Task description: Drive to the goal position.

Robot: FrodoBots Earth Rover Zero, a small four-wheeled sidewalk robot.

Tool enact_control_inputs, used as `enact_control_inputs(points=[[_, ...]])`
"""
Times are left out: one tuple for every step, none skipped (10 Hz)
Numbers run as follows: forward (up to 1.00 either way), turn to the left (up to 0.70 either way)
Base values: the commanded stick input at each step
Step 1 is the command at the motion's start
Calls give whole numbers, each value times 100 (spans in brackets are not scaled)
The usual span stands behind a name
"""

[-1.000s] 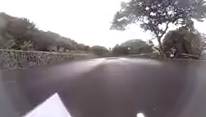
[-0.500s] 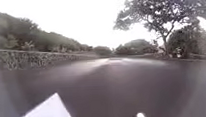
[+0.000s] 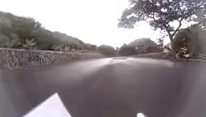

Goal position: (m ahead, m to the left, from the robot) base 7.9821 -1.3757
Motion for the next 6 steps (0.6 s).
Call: enact_control_inputs(points=[[100,-40],[100,-40],[100,-40],[100,-40],[100,-40],[100,-40]])
